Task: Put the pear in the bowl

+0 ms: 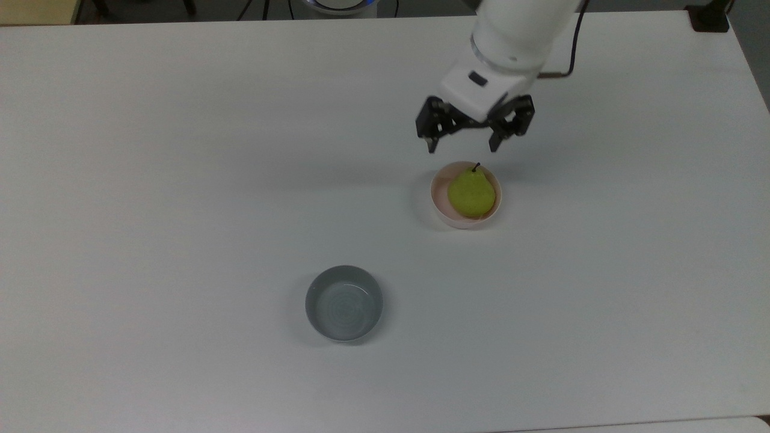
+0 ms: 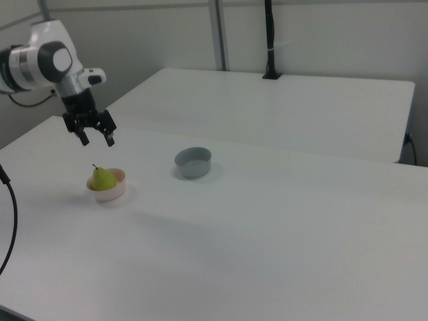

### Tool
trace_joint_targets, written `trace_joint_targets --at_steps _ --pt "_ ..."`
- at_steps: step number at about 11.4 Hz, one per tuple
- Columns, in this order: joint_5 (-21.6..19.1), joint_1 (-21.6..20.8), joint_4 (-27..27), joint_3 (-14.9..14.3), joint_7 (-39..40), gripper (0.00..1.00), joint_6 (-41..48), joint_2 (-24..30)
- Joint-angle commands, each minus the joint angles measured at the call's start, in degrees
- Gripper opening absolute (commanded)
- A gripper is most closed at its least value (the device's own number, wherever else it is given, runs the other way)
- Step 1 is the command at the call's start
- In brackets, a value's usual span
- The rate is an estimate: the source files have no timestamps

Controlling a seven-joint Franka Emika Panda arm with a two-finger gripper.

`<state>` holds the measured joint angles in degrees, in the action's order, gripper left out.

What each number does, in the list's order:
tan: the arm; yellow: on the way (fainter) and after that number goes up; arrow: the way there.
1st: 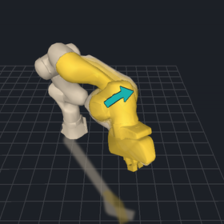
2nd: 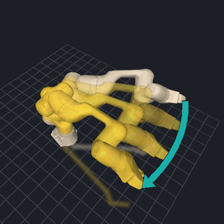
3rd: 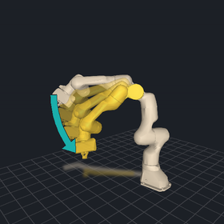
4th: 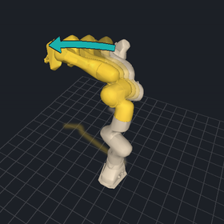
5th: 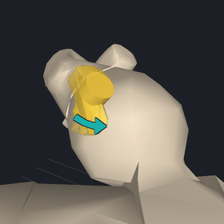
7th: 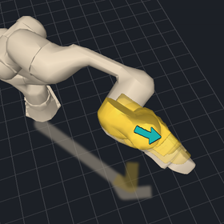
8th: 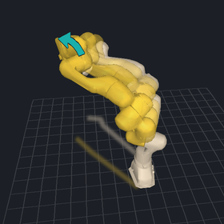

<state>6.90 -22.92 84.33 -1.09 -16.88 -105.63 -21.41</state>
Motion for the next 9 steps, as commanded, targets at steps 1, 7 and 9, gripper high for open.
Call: trace_joint_targets --at_steps 1,7,9 --pt "-0.5 4.6 1.6 -0.8 7.7 1.0 7.0 8.2" --pt "-1.7 16.7 5.3 -1.0 13.7 1.0 13.6 18.5" --pt "-3.5 19.6 6.5 -1.1 13.6 1.0 13.7 20.5"
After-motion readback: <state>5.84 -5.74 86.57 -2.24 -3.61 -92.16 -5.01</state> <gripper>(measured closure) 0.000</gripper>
